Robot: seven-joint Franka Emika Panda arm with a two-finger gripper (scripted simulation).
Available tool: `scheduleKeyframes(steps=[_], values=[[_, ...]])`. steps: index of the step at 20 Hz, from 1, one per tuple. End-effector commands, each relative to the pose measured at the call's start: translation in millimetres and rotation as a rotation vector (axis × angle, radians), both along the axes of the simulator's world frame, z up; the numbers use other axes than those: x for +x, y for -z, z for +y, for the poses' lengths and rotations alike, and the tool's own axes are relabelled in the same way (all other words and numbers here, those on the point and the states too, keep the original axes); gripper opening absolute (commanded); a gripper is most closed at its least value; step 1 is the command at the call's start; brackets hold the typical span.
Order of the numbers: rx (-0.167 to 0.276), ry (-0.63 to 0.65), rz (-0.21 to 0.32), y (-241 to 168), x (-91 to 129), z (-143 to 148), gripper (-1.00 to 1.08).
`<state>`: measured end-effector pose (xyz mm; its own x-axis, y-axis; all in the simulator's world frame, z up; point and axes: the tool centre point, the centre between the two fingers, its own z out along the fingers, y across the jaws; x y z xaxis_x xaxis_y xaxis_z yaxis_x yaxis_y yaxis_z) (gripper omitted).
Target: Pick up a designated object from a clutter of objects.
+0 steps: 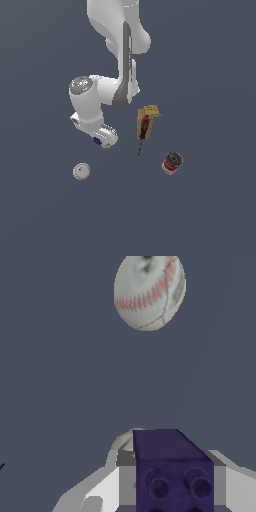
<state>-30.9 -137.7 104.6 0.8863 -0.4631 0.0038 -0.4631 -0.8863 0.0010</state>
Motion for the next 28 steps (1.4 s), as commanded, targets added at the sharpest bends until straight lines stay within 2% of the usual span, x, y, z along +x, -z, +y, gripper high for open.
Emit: scheduleKeyframes(steps=[1,15,28], values=[[-0.001,0.0,0.0,-21.4,13.0,14.3,-1.0],[-0.002,0.0,0.002,-139.8,90.2,95.0,-1.0],[0.001,-0.002,0.003,-215.8,143.9,147.2,-1.0]])
